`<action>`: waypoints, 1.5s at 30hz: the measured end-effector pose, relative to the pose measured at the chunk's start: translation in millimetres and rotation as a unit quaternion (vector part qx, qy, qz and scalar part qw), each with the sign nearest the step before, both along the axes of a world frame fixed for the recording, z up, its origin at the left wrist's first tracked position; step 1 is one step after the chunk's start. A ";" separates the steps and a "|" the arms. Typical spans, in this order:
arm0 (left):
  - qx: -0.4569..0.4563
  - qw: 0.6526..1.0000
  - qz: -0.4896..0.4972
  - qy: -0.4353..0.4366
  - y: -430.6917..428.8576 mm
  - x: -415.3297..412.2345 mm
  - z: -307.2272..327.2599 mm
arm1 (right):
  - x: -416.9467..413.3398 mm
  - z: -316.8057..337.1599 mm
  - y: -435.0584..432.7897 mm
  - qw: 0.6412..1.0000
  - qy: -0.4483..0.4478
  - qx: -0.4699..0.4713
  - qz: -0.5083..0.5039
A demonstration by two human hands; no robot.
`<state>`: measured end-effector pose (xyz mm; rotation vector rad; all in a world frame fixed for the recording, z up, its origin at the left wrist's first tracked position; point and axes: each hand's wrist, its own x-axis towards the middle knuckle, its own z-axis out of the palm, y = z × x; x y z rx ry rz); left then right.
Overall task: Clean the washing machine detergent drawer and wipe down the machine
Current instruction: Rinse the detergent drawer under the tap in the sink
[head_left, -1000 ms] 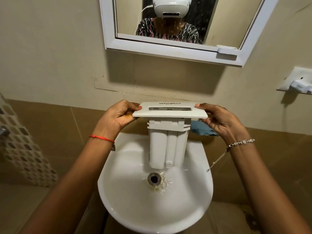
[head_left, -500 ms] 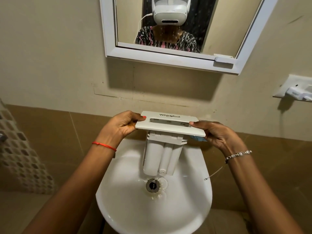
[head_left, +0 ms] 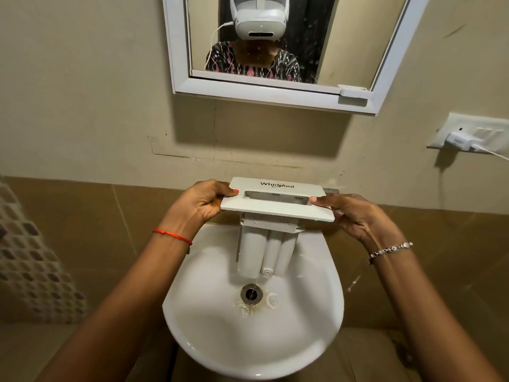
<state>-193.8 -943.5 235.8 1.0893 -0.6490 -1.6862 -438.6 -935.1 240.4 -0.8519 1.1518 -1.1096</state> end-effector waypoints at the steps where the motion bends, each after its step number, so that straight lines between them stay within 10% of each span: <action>1: -0.005 1.000 0.009 -0.004 2.0 1.0 -0.2 | 0.3 0.7 3.5 1.000 -0.003 -0.009 -0.005; 27: -0.121 0.988 0.058 -0.077 62.2 -9.6 6.4 | -2.2 8.1 46.6 0.990 -0.052 -0.109 0.071; 32: -0.048 0.976 0.061 -0.205 60.8 -29.3 -6.8 | -2.2 2.0 47.0 0.997 -0.011 -0.037 0.067; 45: -0.086 0.962 0.136 -0.220 73.2 -49.4 -30.1 | -16.2 -34.4 52.6 0.996 -0.059 0.011 0.059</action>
